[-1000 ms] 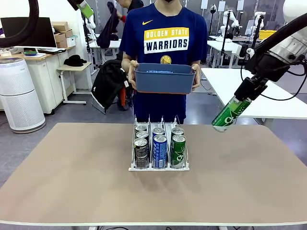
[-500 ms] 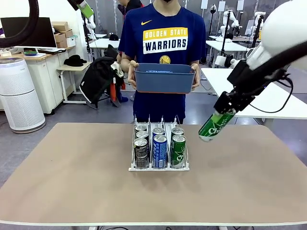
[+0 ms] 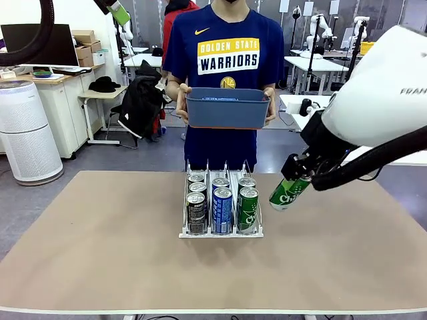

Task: Fill the beverage cans into the dispenser.
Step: Place the picked Sprite in the line of the Automatic Can Dispenser with the same cans.

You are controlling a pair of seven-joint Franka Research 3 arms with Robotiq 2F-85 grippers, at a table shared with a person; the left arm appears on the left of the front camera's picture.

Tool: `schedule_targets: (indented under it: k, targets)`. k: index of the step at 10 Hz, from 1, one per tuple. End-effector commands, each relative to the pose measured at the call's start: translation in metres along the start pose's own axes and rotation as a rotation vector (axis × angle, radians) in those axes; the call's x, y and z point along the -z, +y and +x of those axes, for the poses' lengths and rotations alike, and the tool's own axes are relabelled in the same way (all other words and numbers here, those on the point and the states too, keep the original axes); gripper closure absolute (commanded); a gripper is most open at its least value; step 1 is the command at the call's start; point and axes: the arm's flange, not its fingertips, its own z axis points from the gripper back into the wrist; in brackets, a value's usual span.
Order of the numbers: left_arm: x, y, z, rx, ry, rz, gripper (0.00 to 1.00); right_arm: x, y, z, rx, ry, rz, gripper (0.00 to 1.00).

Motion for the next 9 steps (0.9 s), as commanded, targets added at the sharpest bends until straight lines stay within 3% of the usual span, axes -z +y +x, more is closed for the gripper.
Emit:
schedule_targets:
  k: [1,4,5,6,8,9]
  targets:
    - [0.000,-0.001,-0.001,0.001,0.002,0.004,0.00,0.018,0.008,0.004,0.006,-0.026,-0.027,0.42]
    - [0.000,-0.001,-0.001,0.001,0.002,0.004,0.00,0.040,0.003,0.008,-0.020,0.014,0.017,0.42]
    - [0.000,-0.001,-0.001,0.001,0.002,0.004,0.00,0.043,-0.004,0.014,-0.139,0.099,0.063,0.42]
    - [0.000,-0.001,-0.001,0.001,0.002,0.004,0.00,0.037,0.004,0.003,-0.018,0.026,0.009,0.42]
    - [0.000,-0.001,-0.001,0.001,0.002,0.004,0.00,0.048,0.000,0.003,-0.051,0.065,0.032,0.42]
    - [0.000,-0.001,-0.001,0.001,0.002,0.004,0.00,0.055,-0.001,0.006,-0.060,0.082,-0.013,0.42]
